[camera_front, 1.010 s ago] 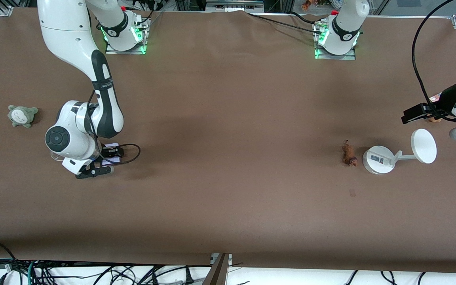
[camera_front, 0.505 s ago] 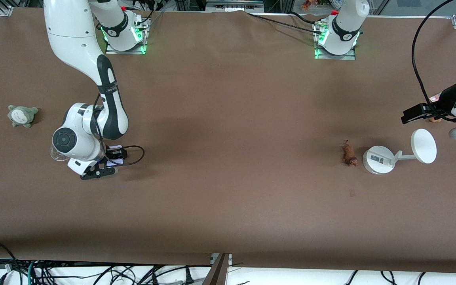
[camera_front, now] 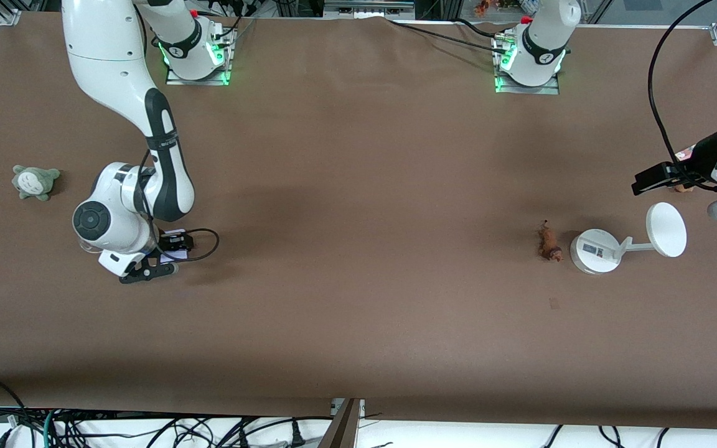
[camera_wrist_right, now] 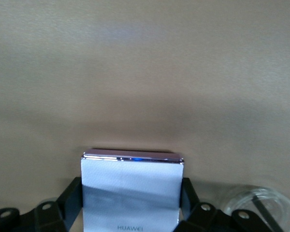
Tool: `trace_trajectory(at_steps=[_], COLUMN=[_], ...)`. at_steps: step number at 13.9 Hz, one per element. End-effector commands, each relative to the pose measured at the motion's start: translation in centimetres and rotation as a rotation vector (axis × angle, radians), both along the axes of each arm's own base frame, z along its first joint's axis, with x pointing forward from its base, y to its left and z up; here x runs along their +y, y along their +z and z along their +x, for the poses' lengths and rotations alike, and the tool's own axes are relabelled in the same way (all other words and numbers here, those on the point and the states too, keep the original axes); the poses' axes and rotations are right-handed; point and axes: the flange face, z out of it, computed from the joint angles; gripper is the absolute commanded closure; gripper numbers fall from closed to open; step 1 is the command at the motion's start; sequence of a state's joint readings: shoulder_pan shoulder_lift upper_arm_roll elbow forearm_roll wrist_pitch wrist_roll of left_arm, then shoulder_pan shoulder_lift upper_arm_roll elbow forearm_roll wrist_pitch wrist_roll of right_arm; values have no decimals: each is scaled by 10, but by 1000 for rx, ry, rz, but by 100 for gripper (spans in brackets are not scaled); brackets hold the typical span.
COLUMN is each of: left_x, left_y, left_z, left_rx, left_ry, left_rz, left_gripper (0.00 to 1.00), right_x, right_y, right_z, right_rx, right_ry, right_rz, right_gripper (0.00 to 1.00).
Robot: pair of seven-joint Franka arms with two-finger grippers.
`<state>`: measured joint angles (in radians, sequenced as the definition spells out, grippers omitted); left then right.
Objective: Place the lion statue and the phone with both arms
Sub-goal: 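Lower the phone onto the table beside the cup with the right gripper, then open the right gripper and draw it back from the phone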
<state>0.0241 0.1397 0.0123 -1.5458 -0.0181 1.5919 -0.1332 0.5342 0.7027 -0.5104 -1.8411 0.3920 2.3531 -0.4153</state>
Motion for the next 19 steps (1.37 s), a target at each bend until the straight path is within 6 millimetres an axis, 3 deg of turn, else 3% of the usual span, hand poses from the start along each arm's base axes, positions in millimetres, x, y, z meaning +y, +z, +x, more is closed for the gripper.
trace_trajectory(at_steps=[1,2,8,12,15,17,19], left_x=[2,0,-1,-1,-1,-3,-4], left_y=[4,4,4,4,4,4,4], left_z=[4,5,5,5,5,5,5], left_rx=[-6,-6,-6,-6,-6,-6,-6], left_ry=[-13,-16,-16,-16,-16,-17,-19], left_rz=[-15,-16,-20,-25,-25,-25,-22], left_gripper=[0,0,0,0,0,0,0], right_x=[3,3,9,14,0,7,3], right_y=[-7,-7,1,34,46,77,121], right_z=[-1,-1,2,4,6,5,9], right_rx=[-9,-9,-16,12,10,17,63], right_ry=[-3,-9,-9,-9,-11,-20,-37], right_rz=[38,43,50,97,94,135,173], right_gripper=[30,21,14,7,7,6,6])
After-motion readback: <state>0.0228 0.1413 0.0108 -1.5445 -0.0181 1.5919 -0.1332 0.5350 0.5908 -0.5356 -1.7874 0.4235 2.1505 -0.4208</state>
